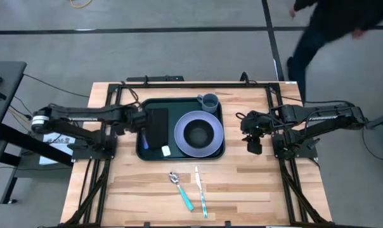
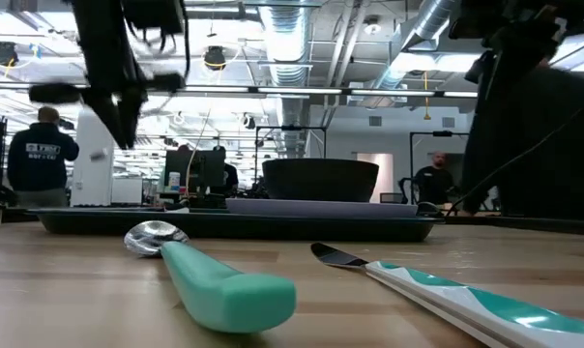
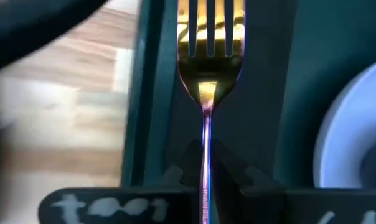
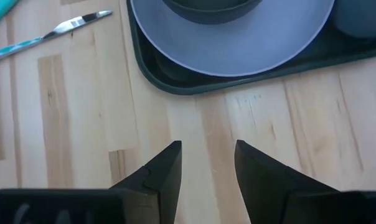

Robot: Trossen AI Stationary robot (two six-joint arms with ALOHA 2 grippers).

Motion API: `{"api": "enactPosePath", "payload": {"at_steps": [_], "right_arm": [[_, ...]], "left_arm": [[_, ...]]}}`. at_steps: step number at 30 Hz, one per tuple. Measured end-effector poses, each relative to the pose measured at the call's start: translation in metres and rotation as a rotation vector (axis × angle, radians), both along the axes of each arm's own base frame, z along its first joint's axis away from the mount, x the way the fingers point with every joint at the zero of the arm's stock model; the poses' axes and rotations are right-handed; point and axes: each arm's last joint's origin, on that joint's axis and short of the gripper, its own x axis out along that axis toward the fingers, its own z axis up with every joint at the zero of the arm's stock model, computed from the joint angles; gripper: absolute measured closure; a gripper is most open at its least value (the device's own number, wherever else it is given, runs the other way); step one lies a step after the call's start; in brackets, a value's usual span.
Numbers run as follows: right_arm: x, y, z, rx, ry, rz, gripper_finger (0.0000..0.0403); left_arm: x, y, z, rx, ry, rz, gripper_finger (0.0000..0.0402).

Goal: Set up tray
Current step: Put the purple fork on top of the black napkin

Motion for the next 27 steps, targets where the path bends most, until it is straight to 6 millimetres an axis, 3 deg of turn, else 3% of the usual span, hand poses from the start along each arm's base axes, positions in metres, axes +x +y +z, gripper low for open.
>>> {"api": "enactPosePath", "payload": {"at_steps": [6, 13, 27], "right_arm": [[-0.001, 0.000, 0.000, 0.032, 0.011, -0.064, 0.0265], [-0.002, 0.000, -0.001, 0.055, 0.020, -0.110, 0.0265], [-0.002, 0.000, -0.001, 0.081, 0.029, -0.164, 0.0265]], "left_arm": [[0.000, 0.034, -0.034, -0.020, 0.032, -0.055, 0.0401], [0.003, 0.063, -0.051, -0.069, 0.052, -0.197, 0.0401], [0.020, 0.073, -0.080, -0.122, 0.093, -0.267, 0.0401]]}}
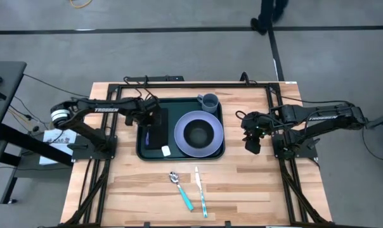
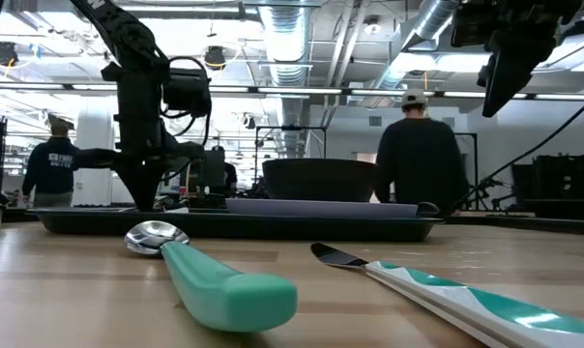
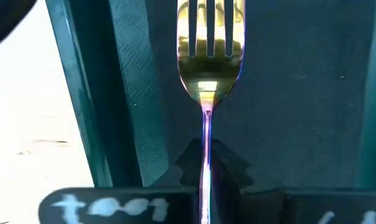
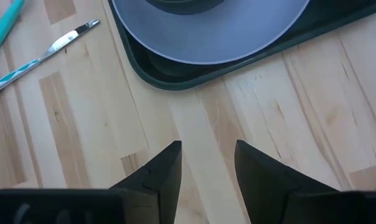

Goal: Set up tray
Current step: Put the purple fork on top of the black napkin

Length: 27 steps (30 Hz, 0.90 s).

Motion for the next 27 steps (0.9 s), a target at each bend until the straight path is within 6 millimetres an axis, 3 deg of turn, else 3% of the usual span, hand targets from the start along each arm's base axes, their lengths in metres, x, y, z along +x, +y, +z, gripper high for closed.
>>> {"api": "enactPosePath", "payload": {"at_steps": [19, 27], "right_arm": [[0.0001, 0.0000, 0.0000, -0.001, -0.001, 0.001, 0.0265], [0.0001, 0.0001, 0.0000, -0.001, -0.001, 0.002, 0.0265]], "left_arm": [[-0.0011, 0.0042, -0.0009, -0.014, -0.011, 0.039, 0.0401], [-0.0011, 0.0042, -0.0009, -0.014, -0.012, 0.044, 0.0368]]}}
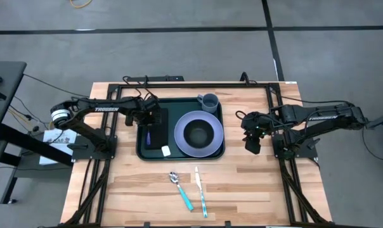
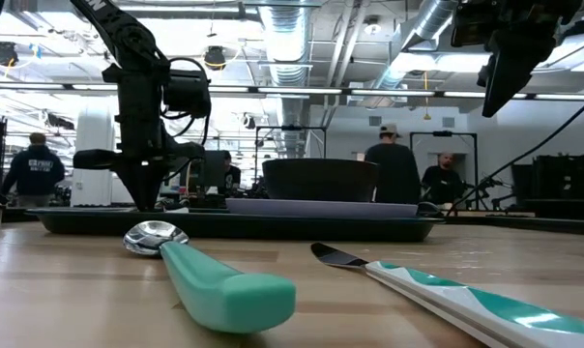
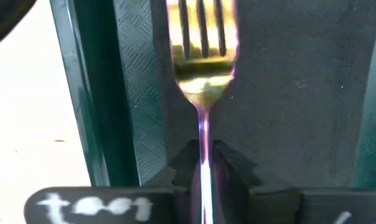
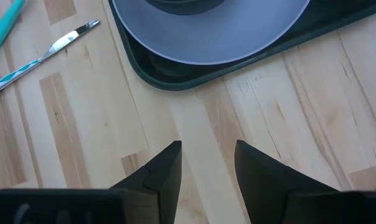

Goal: Set up tray
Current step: Put the purple fork on top of the black napkin, then put the blue spoon to the right of the purple fork on top of the napkin

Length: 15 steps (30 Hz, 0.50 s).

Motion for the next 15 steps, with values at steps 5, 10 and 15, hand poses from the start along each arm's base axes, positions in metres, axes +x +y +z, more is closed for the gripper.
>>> {"api": "enactPosePath", "payload": {"at_steps": [5, 10, 15], "right_arm": [[0.000, 0.000, 0.000, -0.001, 0.000, 0.002, 0.0265], [0.000, 0.000, 0.000, -0.001, 0.000, 0.001, 0.0265], [0.000, 0.000, 0.000, -0.001, 0.002, 0.001, 0.0265]], "left_arm": [[0.000, 0.000, 0.000, -0.001, 0.000, 0.008, 0.0356], [0.000, 0.000, 0.000, -0.002, -0.002, 0.018, 0.0354], [-0.001, -0.002, 0.012, 0.067, -0.007, 0.018, 0.0355]]}}
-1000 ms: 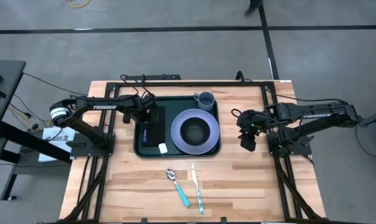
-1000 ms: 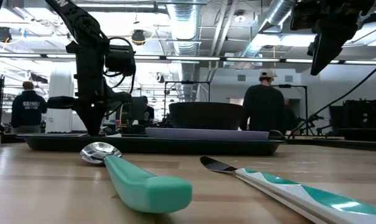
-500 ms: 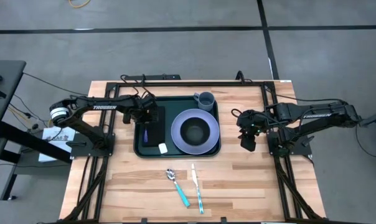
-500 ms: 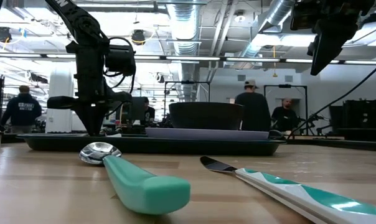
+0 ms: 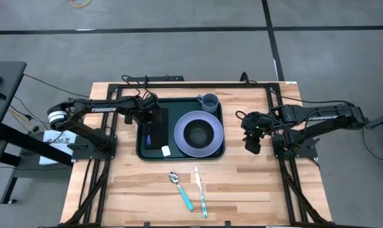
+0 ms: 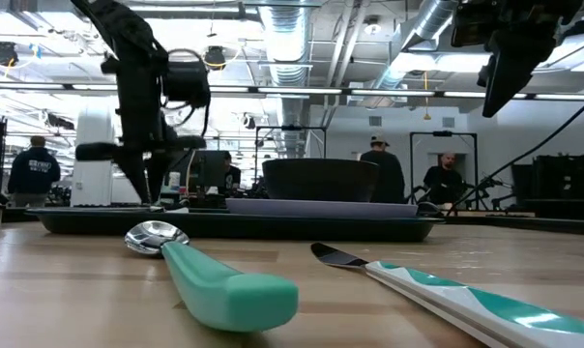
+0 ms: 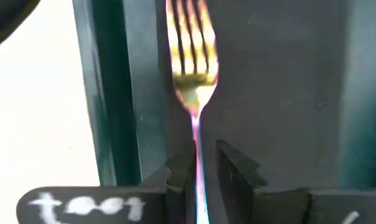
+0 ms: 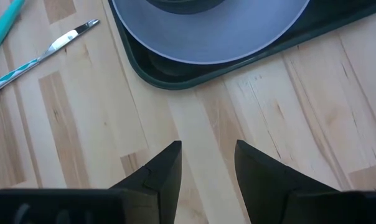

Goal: Set up tray
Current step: Put the blue spoon to the right of the purple fork on top of the napkin

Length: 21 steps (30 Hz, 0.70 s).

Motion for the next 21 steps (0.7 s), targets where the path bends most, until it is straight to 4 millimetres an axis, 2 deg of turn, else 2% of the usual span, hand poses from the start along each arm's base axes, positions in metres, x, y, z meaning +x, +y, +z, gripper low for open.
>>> {"api": "enactPosePath", "payload": {"at_steps": [5, 9, 13, 21], "right_arm": [[0.000, 0.000, 0.000, -0.001, 0.002, -0.001, 0.0265], [0.000, 0.000, 0.000, -0.001, 0.002, -0.001, 0.0265], [0.000, 0.000, 0.000, -0.001, -0.001, 0.000, 0.0265], [0.000, 0.000, 0.000, -0.010, -0.006, 0.021, 0.0265]], "left_arm": [[0.001, -0.007, 0.038, 0.101, -0.078, -0.020, 0.0354], [0.004, -0.026, 0.070, 0.161, -0.213, -0.033, 0.0353], [0.015, -0.067, 0.090, 0.188, -0.330, 0.007, 0.0353], [0.043, -0.175, 0.106, 0.100, -0.513, 0.117, 0.0363]]}}
